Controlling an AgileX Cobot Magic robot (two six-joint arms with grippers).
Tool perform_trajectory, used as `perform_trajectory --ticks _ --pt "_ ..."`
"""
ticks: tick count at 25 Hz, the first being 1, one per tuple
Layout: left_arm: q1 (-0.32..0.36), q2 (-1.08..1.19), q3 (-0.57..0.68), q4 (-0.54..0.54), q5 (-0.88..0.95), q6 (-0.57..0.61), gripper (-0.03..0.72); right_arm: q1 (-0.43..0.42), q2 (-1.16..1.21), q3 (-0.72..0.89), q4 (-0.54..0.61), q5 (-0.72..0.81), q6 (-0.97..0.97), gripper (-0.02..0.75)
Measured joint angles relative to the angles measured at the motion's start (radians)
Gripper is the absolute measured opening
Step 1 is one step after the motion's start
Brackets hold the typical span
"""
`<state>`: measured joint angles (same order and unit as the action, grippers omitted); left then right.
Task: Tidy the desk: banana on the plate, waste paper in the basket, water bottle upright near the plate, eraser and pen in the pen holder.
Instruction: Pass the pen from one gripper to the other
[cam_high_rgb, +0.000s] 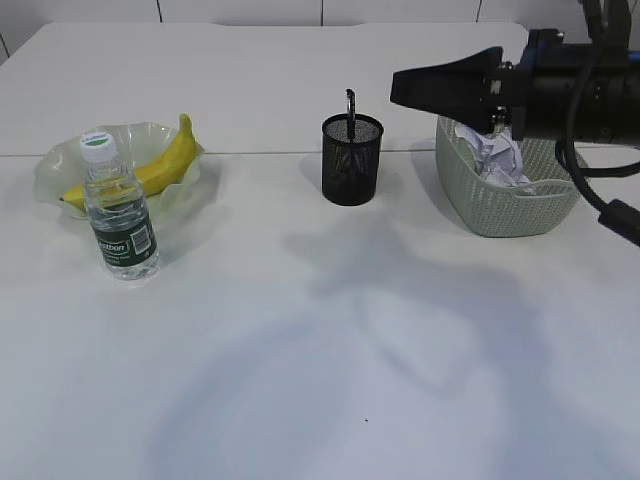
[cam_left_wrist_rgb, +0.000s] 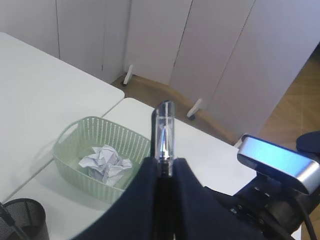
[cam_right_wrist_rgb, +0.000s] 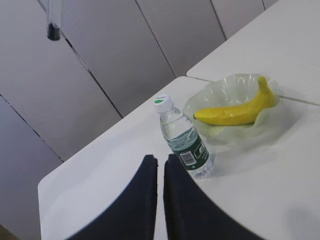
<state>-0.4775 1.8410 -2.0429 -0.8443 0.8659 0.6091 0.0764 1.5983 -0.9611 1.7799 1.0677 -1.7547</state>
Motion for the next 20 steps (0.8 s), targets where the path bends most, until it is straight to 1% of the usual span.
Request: perform_trajectory --ticks 7,14,16,17,19,20 --pt "0.0 0.0 0.0 -0.039 -0.004 0.002 0.029 -0.002 0.002 -0.12 0.0 0.054 -0.002 0.029" --pt "0.001 0.0 0.0 -0.101 -0.024 0.037 0.029 -0.002 0.002 -0.2 0.0 0.032 0.008 0.032" --pt "0.001 0.0 0.0 -0.103 -0.024 0.044 0.029 -0.002 0.002 -0.205 0.0 -0.001 0.047 0.06" --pt "0.001 0.0 0.0 -0.103 -0.024 0.049 0.029 -0.002 0.002 -0.207 0.0 -0.017 0.059 0.088" --pt "0.001 0.0 0.0 -0.103 -0.024 0.058 0.029 -0.002 0.002 -0.207 0.0 -0.039 0.07 0.164" --pt "0.001 0.0 0.0 -0.103 -0.024 0.065 0.029 -0.002 0.003 -0.207 0.0 -0.045 0.078 0.215"
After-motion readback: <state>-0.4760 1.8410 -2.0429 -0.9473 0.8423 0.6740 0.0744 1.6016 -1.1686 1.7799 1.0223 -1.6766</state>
